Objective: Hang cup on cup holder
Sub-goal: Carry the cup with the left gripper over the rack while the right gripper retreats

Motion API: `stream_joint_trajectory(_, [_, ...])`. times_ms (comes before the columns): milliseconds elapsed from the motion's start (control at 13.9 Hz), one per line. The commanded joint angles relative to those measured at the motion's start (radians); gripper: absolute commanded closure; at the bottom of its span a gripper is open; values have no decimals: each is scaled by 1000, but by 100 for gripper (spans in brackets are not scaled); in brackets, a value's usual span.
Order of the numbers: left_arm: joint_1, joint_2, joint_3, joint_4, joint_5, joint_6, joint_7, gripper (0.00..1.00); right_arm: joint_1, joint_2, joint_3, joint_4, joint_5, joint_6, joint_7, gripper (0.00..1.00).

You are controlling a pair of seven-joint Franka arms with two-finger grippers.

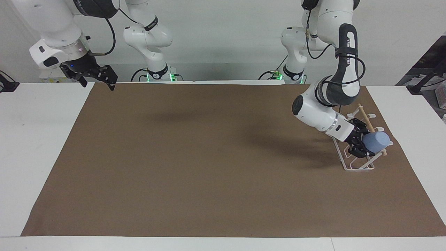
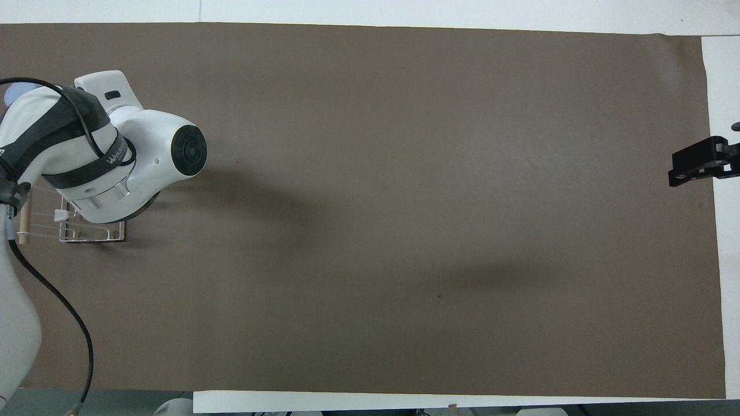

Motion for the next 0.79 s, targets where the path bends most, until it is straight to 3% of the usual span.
stream_joint_trajectory(0, [8, -31, 1, -42, -10, 41, -12, 57, -3, -13, 3, -16, 4, -7, -18, 0])
stream_joint_trajectory(433, [22, -26, 1, -90, -10, 91, -33, 52, -3, -15, 3, -16, 4, -5, -18, 0])
stream_joint_trajectory(505, [25, -24, 1, -87, -10, 94, -23, 39, -3, -13, 3, -16, 4, -5, -18, 0])
stream_joint_trajectory(577, [27, -24, 1, -83, -10, 91, -6, 3, -3, -13, 3, -16, 4, -7, -18, 0])
stream_joint_trajectory(721, [25, -28, 1, -76, -27, 72, 11, 0, -3, -13, 3, -16, 4, -5, -18, 0])
